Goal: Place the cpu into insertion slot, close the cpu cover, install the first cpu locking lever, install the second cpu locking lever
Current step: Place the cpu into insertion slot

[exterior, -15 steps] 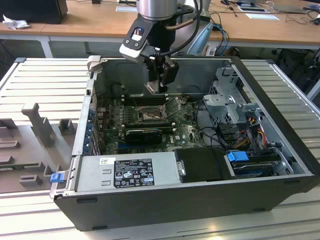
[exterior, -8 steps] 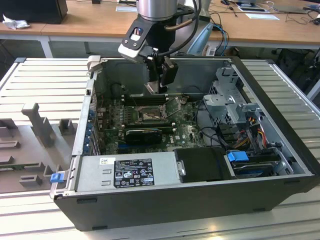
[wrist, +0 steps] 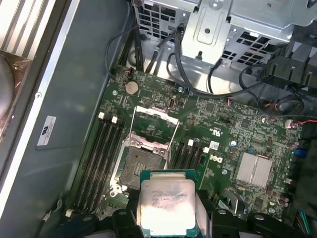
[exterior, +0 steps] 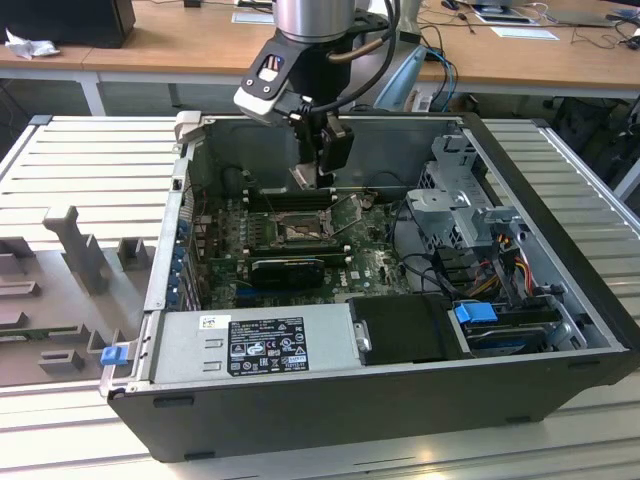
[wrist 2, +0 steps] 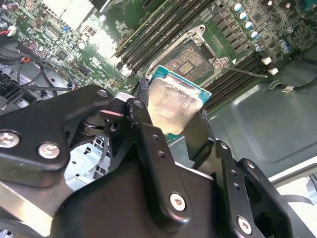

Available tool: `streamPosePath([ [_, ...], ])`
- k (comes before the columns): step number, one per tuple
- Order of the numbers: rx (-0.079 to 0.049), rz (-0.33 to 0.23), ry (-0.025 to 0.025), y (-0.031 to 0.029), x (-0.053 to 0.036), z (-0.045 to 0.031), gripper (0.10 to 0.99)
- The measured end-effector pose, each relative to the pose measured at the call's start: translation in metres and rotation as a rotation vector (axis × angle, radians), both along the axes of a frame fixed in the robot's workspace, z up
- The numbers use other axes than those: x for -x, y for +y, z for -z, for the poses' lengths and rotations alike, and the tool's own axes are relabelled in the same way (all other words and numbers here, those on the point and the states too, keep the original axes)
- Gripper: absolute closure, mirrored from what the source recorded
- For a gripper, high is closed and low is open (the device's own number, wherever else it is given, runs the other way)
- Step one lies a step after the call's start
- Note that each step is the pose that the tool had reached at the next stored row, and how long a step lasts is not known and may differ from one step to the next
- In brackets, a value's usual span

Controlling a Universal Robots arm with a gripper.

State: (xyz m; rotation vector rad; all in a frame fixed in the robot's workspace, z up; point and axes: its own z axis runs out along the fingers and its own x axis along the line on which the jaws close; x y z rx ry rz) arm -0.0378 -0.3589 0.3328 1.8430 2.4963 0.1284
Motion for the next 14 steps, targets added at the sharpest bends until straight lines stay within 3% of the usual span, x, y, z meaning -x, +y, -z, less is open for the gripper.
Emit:
streamPosePath([
  [14,0.000,0.061,0.0000,0.0000,0.0000,0.0011,0.561],
])
